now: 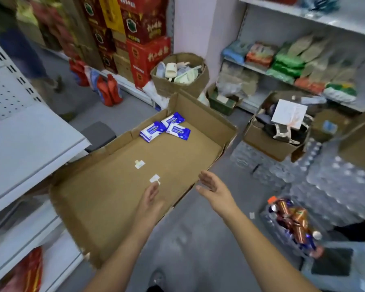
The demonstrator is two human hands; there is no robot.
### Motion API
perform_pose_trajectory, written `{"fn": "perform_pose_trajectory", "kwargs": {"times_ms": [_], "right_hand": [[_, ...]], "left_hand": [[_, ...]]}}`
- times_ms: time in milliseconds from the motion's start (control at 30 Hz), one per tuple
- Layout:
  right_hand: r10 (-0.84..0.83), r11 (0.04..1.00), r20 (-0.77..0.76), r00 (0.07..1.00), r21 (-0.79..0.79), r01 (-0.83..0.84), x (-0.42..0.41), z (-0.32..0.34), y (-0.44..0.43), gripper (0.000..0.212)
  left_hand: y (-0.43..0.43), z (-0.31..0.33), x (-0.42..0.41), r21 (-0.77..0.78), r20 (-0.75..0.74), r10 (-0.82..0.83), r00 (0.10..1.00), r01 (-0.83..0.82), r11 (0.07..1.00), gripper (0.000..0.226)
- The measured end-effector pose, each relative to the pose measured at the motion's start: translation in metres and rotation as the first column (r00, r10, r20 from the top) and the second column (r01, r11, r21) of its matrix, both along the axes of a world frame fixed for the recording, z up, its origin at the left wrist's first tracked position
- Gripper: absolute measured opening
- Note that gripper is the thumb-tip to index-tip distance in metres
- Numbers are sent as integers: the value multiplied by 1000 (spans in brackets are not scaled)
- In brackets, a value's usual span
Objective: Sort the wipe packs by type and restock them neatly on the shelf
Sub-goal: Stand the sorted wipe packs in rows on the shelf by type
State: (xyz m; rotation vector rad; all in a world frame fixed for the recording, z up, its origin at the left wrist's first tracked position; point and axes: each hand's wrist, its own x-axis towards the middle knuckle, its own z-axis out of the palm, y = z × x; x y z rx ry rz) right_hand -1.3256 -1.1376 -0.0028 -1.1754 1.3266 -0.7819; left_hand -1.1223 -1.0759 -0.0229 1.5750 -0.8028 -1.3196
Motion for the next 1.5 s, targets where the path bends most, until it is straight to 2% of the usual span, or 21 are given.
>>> {"fn": "perform_pose_trajectory", "kwargs": {"times_ms": [167,300,433,567,767,867,900,1000,1067,1100,1133,1200,1267,1333,1400,1500], "right_hand": [[52,998,-31,998,28,-52,-10,-24,-69,50],[73,996,-30,997,48,-71,-5,-44,-133,50],[106,988,-72,992,120,-97,-1,-60,-198,54],[136,979,-118,984,171,-115,3,-79,-262,56],[227,948,-230,946,276,-160,17,-130,-347,59],[269,934,-236,934,300,-193,33,-159,-386,64],[293,931,-253,922,296,-215,39,-167,-400,63],[326,937,-317,891,234,-260,50,-205,-438,39],[350,933,-409,843,226,-278,60,-221,-458,42],[370,928,-494,787,223,-297,64,-229,-466,51],[386,920,-616,687,208,-331,68,-236,-474,61],[353,905,-794,494,156,-397,76,-248,-483,75],[313,902,-839,445,116,-416,80,-252,-489,77],[288,907,-850,442,94,-410,80,-257,-494,75],[311,904,-822,476,100,-416,77,-257,-496,66],[437,897,-550,711,207,-391,71,-245,-497,42]], "left_hand": [[-59,-24,-9,12,-1,93,996,-93,996,48],[-118,-43,-14,15,-5,168,986,-168,986,61],[-181,-63,-19,65,0,201,980,-200,978,51],[-238,-84,-11,113,25,223,974,-224,968,53],[-303,-130,5,234,71,330,941,-337,912,55],[-332,-146,16,255,129,392,911,-413,874,52],[-343,-153,23,257,162,411,897,-441,860,52],[-381,-178,46,251,279,450,848,-517,818,49],[-405,-191,60,228,325,455,829,-535,813,40],[-417,-196,67,220,349,458,818,-546,808,35],[-428,-202,74,219,362,467,807,-560,799,33],[-445,-214,89,235,378,476,794,-580,780,47],[-452,-231,101,265,428,459,779,-594,760,72],[-454,-240,104,287,467,452,760,-614,735,77],[-455,-239,103,299,452,481,751,-636,712,64],[-442,-233,102,292,365,563,741,-666,686,44]]}}
